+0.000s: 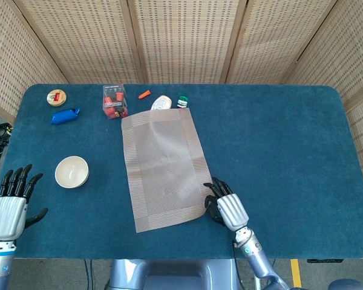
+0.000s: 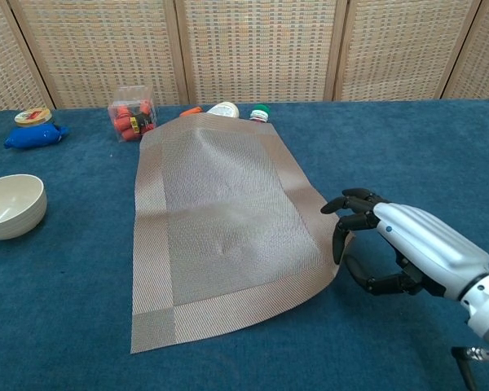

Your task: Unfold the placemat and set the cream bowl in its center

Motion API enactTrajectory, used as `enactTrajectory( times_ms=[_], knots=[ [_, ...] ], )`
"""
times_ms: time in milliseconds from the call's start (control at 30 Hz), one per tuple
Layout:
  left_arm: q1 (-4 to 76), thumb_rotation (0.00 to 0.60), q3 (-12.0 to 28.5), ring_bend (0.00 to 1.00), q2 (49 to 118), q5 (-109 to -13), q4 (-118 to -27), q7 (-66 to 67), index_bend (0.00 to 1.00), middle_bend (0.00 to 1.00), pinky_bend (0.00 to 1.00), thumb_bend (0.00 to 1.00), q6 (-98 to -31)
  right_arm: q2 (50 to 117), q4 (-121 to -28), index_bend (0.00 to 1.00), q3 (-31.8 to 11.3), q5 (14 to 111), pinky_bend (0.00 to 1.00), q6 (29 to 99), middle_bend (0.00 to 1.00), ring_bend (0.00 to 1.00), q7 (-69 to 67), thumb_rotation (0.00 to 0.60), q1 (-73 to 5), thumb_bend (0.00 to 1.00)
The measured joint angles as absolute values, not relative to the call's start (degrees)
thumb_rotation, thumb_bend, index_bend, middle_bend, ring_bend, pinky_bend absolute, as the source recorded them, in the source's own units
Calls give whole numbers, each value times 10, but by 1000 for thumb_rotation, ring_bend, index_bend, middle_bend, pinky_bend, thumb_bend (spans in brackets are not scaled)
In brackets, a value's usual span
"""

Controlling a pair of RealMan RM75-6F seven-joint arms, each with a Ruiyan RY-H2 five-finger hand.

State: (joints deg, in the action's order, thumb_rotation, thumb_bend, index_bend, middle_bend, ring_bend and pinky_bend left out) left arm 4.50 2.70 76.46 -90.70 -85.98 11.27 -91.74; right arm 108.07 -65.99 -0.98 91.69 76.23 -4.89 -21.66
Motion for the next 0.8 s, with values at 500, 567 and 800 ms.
enactTrajectory(
  times_ms=[500,567,800],
  knots=[
    [45,600,25,0,762,-912,-863,113,167,0,0,131,-920,1007,-721,666,2,926,172,789,268,34,-41,600,-198,596],
    [44,600,25,0,762,-913,-863,114,167,0,0,131,-921,995,-726,669,5,929,172,796,268,35,-41,600,-193,596],
    [44,600,23,0,762,-919,-867,116,167,0,0,131,-924,944,-746,685,15,933,172,811,277,39,-36,600,-178,597]
  ],
)
